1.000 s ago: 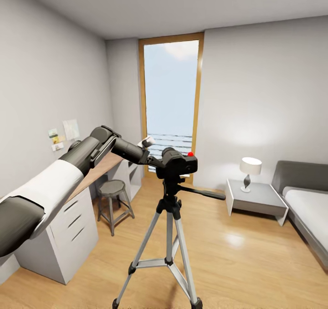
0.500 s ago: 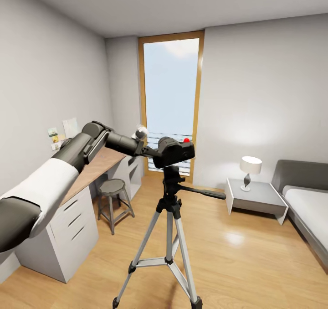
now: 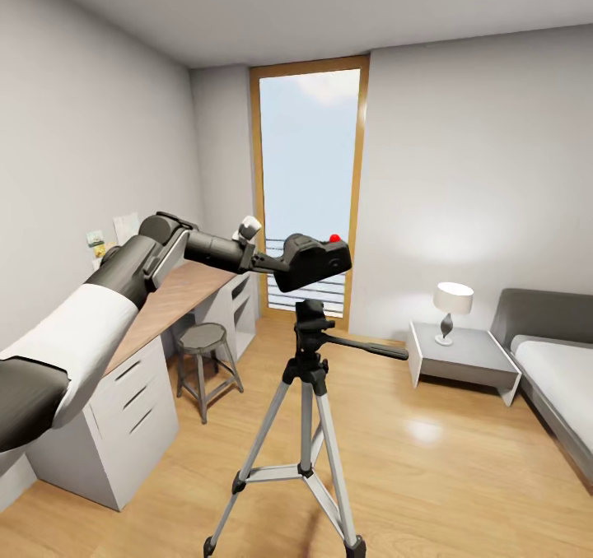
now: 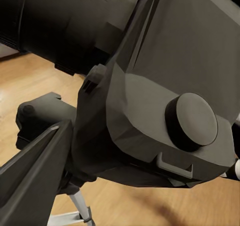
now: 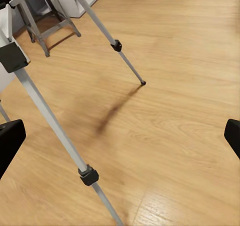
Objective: Attach the digital camera to the camera tripod in the bedroom.
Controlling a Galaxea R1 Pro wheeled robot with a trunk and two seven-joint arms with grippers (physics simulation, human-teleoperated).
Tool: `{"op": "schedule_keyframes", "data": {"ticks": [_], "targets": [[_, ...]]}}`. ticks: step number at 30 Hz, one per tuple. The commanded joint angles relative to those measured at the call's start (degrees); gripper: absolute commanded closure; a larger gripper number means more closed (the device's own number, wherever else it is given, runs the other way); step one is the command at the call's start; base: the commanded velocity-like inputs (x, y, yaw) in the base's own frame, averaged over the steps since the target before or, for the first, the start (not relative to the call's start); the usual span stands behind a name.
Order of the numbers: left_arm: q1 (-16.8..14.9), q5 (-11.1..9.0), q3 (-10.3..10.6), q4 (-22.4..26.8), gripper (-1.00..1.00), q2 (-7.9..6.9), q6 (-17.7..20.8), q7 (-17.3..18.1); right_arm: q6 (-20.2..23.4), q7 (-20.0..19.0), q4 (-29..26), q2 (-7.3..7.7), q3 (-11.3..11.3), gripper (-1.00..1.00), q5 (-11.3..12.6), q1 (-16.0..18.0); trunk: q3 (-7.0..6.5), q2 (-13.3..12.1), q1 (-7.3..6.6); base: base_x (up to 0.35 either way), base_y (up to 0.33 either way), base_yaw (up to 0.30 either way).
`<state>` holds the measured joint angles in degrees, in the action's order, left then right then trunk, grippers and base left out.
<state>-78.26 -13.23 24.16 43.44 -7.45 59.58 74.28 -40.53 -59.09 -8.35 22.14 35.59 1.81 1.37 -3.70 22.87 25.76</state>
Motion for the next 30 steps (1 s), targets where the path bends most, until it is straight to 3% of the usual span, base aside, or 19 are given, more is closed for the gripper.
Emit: {"op": "schedule_keyframes", "data": {"ticks": [1, 15, 26, 30], "targets": [[-0.04, -0.22, 0.15, 0.06, 1.0, -0.09, 0.42, 0.08, -0.09, -0.33, 0.08, 0.02, 0.09, -1.0, 0.19, 0.03, 0.03, 0.05, 0.02, 0.0, 0.0, 0.0], [-0.05, -0.14, 0.55, 0.17, 1.0, -0.15, 0.42, 0.08, -0.08, -0.33, 0.09, 0.01, 0.16, -1.0, 0.2, 0.03, 0.03, 0.05, 0.02, 0.0, 0.0, 0.0], [-0.01, -0.04, 2.15, 0.27, 1.0, -0.4, 0.42, 0.16, -0.13, -0.33, 0.09, 0.01, 0.18, -1.0, 0.21, 0.03, 0.03, 0.05, 0.02, 0.0, 0.0, 0.0], [0.0, -0.04, 3.76, 0.3, 1.0, -0.36, 0.42, 0.21, -0.11, -0.33, 0.09, 0.01, 0.18, -1.0, 0.2, 0.03, 0.03, 0.05, 0.02, 0.0, 0.0, 0.0]]}}
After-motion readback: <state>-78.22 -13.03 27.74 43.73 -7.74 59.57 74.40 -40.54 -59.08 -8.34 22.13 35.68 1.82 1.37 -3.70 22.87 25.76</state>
